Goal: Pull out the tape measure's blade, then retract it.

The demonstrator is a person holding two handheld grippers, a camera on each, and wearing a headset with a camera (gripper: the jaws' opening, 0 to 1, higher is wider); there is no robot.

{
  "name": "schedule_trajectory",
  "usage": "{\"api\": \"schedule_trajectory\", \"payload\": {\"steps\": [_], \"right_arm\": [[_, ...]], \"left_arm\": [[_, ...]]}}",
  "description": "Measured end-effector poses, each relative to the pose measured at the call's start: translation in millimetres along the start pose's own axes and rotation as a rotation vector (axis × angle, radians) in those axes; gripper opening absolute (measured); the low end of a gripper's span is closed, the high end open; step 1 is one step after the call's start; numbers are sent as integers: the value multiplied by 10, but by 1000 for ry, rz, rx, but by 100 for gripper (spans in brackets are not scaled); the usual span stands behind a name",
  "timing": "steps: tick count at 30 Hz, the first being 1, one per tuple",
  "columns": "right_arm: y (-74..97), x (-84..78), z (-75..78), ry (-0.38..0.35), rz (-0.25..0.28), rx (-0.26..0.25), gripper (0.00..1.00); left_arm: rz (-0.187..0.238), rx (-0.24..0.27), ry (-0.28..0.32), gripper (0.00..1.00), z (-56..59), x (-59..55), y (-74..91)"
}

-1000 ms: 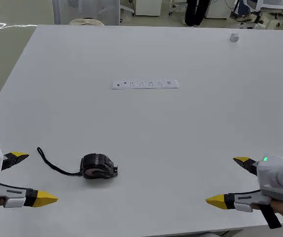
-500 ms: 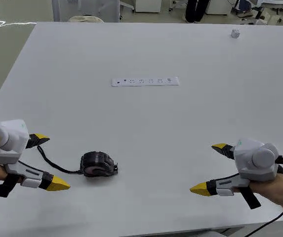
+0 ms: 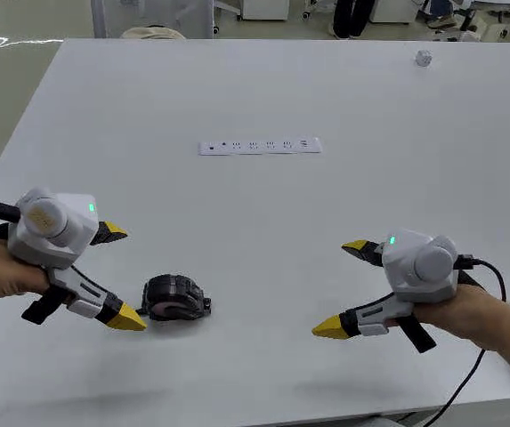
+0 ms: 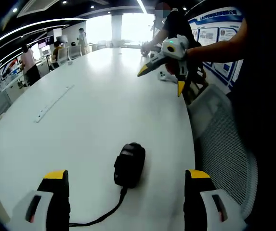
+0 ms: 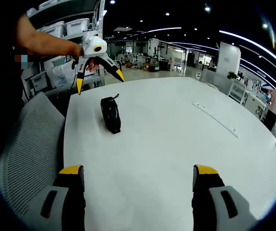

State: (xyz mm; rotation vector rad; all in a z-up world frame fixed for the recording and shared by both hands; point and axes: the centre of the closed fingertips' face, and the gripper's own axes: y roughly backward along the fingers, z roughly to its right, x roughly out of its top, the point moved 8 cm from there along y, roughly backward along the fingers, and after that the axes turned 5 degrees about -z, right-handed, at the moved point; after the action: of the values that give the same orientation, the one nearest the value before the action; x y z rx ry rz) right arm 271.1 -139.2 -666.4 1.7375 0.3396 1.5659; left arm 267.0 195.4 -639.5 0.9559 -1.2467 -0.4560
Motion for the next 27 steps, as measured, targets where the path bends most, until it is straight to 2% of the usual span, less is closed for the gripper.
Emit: {"api": "schedule_trajectory", "payload": {"steps": [6,15,18,24,27], "right_arm": [[-182,192,-12,43,0,54,95],[-400,384,-64,99,-10,117,95],[-464,451,-84,119,-15,136,95],[-565,567,-84,152,-16,161,93],[-619,613,-100,169,-18,173,91]], "left_arm": [[-32,-32,-58,95,-3,121,-108],[-70,-59,-108,94,-34,217,-187],[-95,-65,-133,93,-38,239,-226],[-126,-83,-174,85,-27,264,-334],[-148,-92,-174,79,-33,241,-398]]}}
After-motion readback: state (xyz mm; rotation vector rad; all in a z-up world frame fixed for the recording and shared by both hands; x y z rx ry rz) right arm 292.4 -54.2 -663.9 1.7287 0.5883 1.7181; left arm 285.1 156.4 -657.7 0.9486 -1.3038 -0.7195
